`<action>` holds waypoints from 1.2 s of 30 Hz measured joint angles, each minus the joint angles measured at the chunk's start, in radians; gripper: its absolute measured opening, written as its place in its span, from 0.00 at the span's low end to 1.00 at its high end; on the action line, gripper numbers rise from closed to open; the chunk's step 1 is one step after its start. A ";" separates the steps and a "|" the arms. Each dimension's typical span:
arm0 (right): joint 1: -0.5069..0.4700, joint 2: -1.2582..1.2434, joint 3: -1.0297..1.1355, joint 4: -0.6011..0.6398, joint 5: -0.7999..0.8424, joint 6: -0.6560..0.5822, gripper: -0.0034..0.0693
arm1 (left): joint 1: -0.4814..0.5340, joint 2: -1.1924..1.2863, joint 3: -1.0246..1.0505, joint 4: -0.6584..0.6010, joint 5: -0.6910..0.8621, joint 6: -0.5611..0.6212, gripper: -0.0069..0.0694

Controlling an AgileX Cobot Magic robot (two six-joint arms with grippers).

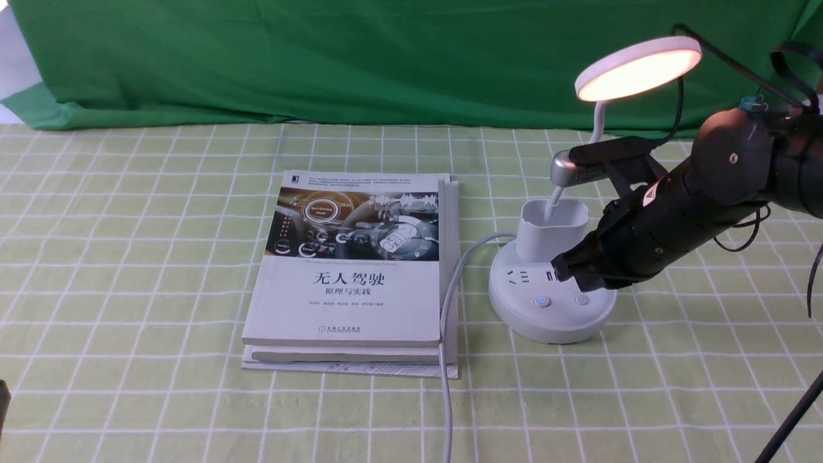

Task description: Turn on the table lamp on the green coffee tablecloth with your hand.

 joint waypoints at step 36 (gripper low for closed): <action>0.049 -0.960 0.609 -0.057 -0.271 0.147 0.08 | 0.000 0.000 0.000 0.001 0.000 0.000 0.41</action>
